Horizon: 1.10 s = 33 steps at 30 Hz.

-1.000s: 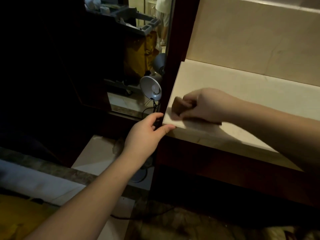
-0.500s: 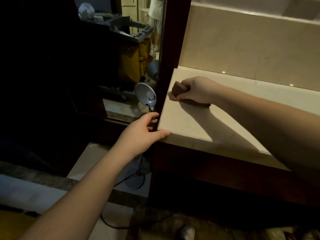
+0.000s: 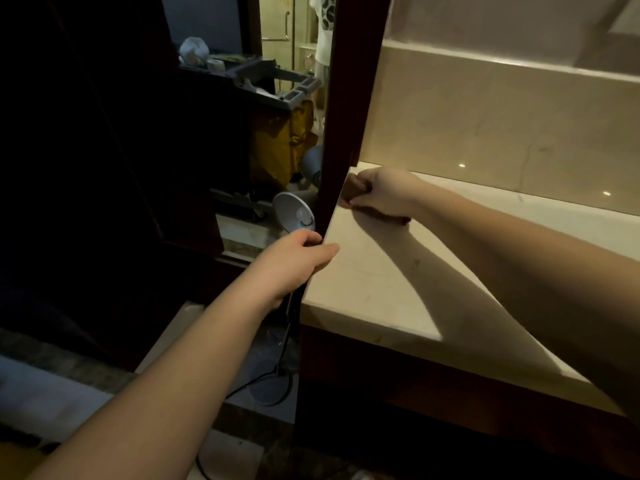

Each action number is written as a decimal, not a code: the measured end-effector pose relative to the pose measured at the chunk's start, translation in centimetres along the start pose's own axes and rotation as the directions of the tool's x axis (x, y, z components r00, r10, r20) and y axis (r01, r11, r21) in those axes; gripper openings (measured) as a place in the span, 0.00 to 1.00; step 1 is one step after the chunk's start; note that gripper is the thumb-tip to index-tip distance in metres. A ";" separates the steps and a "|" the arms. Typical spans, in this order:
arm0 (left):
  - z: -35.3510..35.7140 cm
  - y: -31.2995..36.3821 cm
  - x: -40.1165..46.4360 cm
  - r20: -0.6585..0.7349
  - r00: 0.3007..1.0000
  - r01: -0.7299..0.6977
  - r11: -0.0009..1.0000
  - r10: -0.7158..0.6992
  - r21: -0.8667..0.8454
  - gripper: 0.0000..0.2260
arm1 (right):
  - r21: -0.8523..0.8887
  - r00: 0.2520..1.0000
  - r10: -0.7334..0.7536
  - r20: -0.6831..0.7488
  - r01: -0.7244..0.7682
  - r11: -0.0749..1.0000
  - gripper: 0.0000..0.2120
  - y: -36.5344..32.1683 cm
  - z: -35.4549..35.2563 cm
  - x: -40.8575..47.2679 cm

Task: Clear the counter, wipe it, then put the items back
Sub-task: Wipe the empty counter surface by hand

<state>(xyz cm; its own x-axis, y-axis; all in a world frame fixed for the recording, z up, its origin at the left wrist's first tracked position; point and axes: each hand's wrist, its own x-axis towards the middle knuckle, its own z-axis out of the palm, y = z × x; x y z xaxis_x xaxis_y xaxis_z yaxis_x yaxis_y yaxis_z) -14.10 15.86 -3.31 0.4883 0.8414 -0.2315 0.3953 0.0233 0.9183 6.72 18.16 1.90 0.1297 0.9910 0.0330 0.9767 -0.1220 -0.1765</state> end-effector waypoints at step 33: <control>1.4 -3.1 4.6 0.306 0.937 0.305 0.825 -0.170 -0.477 0.25 | -0.006 0.994 0.107 -0.016 -0.107 0.994 0.11 4.6 -0.5 6.6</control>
<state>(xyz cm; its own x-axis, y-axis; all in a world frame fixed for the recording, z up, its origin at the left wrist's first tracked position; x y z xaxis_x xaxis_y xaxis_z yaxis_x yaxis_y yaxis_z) -11.96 18.91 -7.70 0.6284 0.6192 -0.4709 0.1040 0.5330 0.8397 12.13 24.14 1.84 0.2366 0.9712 0.0298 0.9581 -0.2281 -0.1734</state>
